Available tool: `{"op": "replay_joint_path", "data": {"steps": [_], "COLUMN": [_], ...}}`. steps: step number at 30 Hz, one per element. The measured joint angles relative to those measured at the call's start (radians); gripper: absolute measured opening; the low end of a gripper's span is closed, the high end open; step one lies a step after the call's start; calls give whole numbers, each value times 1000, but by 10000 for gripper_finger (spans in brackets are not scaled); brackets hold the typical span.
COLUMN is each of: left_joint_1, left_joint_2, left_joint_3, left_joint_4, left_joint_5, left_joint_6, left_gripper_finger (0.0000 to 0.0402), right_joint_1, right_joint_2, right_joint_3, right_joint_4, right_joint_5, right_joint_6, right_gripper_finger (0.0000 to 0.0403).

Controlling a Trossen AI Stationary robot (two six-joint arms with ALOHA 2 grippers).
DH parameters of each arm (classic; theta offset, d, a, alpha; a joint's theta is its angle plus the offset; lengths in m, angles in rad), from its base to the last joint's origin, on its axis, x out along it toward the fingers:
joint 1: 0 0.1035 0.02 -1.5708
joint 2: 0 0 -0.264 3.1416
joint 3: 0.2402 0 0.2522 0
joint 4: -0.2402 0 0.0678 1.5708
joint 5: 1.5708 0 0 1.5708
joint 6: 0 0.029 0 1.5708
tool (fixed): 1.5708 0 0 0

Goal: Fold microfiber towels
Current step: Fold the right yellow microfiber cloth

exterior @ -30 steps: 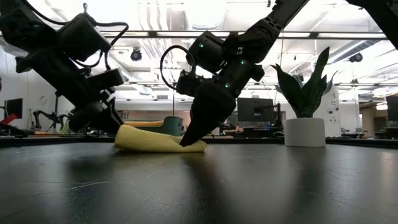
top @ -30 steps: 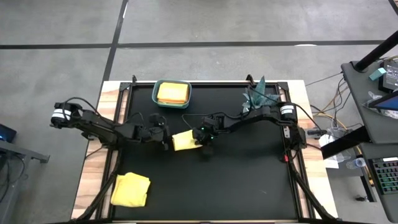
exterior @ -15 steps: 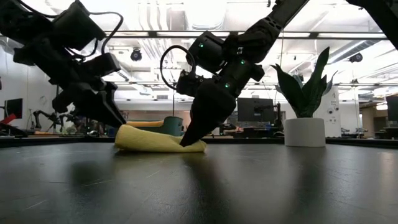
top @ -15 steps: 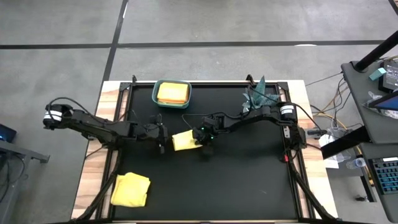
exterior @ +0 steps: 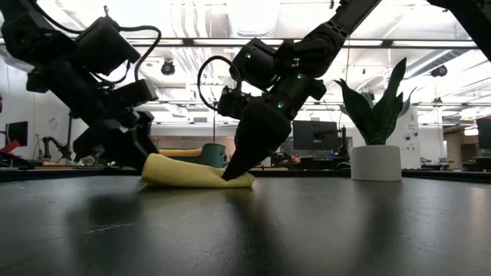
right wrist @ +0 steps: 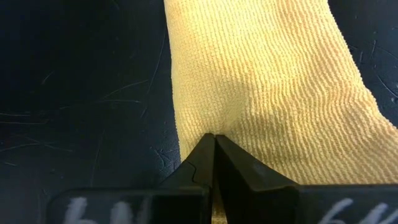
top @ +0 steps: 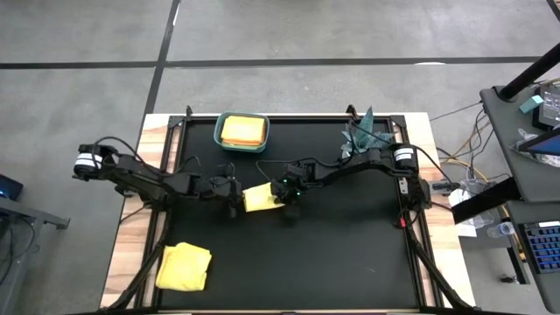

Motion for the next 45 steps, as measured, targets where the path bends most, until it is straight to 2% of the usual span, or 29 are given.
{"op": "replay_joint_path", "data": {"steps": [6, 12, 14, 20, 26, 33, 39, 45], "left_joint_1": [0, 1, 5, 6, 6, 6, 5, 4], "left_joint_2": [3, -3, -4, 4, -7, -71, -136, -220], "left_joint_3": [0, 0, 0, 0, 0, 22, 39, 40], "left_joint_4": [28, 22, -1, -103, -105, -198, -336, -373], "left_joint_5": [1, 1, -8, -111, -127, -107, -82, -82], "left_joint_6": [44, 77, 79, 71, 71, 64, -4, -3], "left_gripper_finger": [139, 22, 10, 10, 1, 4, 61, 121], "right_joint_1": [0, 0, 0, 0, -1, -2, -2, -2], "right_joint_2": [0, 0, 0, 0, -2, -5, -7, -23], "right_joint_3": [0, 0, 0, 0, 1, 40, 85, 98], "right_joint_4": [0, -1, -1, -1, -4, -45, -101, -116], "right_joint_5": [0, 0, 0, 0, 1, 4, 5, 4], "right_joint_6": [0, 0, 0, 0, 17, 22, 15, 8], "right_gripper_finger": [8, 8, 8, 8, 8, 8, 8, 8]}}
